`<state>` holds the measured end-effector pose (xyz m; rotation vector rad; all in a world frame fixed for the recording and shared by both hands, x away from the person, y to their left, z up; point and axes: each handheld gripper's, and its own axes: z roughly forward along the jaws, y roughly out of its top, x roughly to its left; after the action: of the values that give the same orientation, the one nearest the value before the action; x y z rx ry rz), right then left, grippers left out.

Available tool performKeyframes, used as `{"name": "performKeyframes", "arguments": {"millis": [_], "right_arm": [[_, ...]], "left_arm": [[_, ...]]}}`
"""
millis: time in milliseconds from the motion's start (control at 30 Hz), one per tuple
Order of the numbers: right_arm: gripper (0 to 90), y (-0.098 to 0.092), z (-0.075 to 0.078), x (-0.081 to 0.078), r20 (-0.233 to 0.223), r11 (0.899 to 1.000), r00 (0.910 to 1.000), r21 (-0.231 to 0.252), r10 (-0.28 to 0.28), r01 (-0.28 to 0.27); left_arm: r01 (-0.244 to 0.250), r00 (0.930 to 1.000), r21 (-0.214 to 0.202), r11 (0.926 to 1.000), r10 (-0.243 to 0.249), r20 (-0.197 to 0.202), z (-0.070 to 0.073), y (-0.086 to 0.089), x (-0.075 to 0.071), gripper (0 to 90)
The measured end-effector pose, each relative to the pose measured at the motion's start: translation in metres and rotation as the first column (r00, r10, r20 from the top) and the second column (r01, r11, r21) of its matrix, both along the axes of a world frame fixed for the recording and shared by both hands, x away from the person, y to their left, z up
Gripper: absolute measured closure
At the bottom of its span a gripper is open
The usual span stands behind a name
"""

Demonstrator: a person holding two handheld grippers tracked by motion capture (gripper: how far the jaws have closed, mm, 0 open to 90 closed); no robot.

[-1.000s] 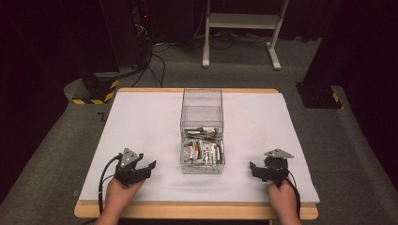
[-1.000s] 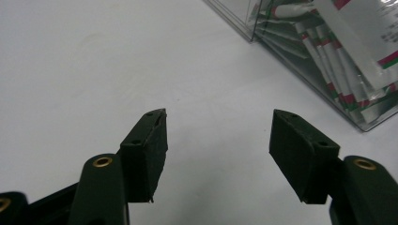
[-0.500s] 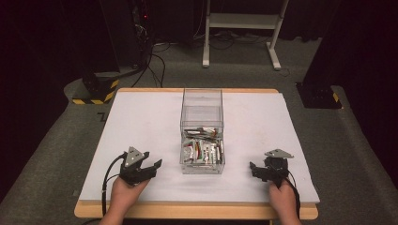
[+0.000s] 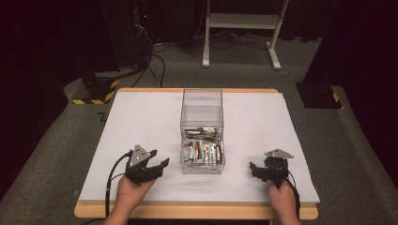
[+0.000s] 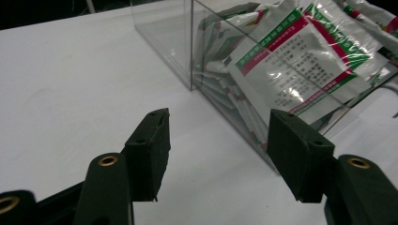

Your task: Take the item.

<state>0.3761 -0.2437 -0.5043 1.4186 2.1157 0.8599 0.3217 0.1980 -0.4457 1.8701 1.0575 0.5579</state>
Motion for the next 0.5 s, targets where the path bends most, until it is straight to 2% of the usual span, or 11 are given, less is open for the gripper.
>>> {"name": "performKeyframes", "arguments": {"millis": [133, 367, 500], "right_arm": [[13.6, 0.000, 0.000, 0.000, 0.000, 1.000, 1.0000, 0.000, 0.000, 0.000], [13.6, 0.000, 0.000, 0.000, 0.000, 1.000, 1.0000, 0.000, 0.000, 0.000], [13.6, 0.000, 0.000, 0.000, 0.000, 1.000, 1.0000, 0.000, 0.000, 0.000]], "left_arm": [[0.011, 0.9999, -0.014, 0.9998, -0.011, 0.007, 0.004, -0.005, 0.000, 41.0], [0.023, 0.9996, -0.001, 0.9997, -0.023, 0.018, 0.010, -0.016, 0.001, 42.1], [0.023, 0.9992, -0.023, 0.9995, -0.023, 0.032, 0.016, -0.020, 0.002, 42.2]]}}
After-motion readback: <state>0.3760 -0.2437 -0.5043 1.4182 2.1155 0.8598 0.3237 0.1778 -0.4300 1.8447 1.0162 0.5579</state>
